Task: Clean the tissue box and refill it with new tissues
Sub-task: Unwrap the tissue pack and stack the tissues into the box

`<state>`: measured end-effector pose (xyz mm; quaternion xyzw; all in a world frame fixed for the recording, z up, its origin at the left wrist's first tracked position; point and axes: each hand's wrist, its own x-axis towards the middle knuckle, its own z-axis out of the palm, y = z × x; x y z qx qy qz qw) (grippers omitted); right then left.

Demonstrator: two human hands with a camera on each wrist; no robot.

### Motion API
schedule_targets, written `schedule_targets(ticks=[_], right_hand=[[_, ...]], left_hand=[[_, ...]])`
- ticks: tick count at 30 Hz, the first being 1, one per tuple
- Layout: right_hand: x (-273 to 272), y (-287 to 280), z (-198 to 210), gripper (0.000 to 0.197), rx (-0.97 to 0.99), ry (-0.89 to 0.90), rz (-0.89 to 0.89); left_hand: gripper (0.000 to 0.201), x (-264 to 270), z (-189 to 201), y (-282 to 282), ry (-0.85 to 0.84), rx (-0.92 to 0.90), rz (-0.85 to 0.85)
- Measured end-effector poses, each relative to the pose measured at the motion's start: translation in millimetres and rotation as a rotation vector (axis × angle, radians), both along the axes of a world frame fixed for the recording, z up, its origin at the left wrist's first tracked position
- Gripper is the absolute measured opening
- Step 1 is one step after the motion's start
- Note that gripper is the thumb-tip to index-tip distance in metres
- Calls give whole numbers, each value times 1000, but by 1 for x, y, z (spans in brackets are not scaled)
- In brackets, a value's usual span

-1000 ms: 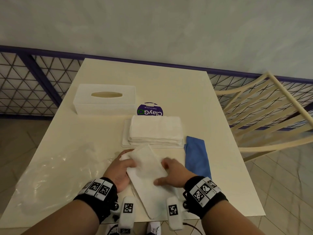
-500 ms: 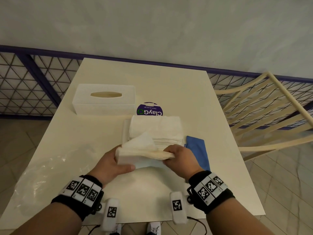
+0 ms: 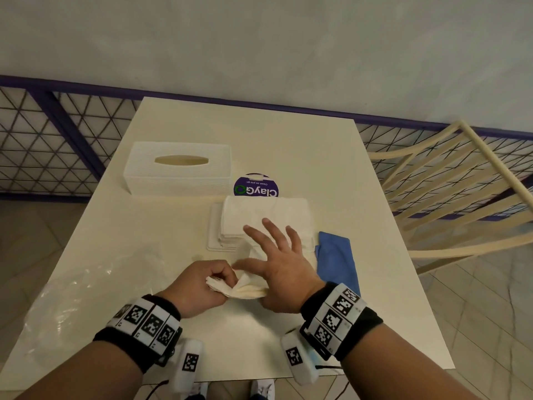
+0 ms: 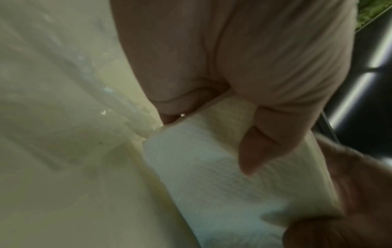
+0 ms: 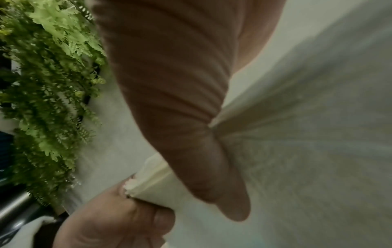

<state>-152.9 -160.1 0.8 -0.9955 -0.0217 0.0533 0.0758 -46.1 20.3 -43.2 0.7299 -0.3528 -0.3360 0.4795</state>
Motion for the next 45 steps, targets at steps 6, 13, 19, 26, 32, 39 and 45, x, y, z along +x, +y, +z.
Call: schedule_targets(ticks=[6,13,19,26,32,39,45], right_hand=[[-12,-38,-5,35,53,92,-282],[-30,-48,-34,45,788,45,-713],[-34,-34,-44,42,1164,-138,-771],[-46,-43,-47,55,1438,-216,-818],[-41,-43,-52,45,1728,-268,-956],[-29,-43,-46,25,1692,-136,-928],[-23,-53,-47,36,1477,-57,-962]], left_hand=[[27,8,-9,3,151,-44,281],[32,7,-11,-5,258,-63,418],[44,5,-13,-6,247,-122,359],[46,-1,-23,-3,92,-120,436],[28,-2,-33,-6,112,-206,488],[25,10,-32,-6,106,-128,312],[22,9,-28,-10,244,-106,409]])
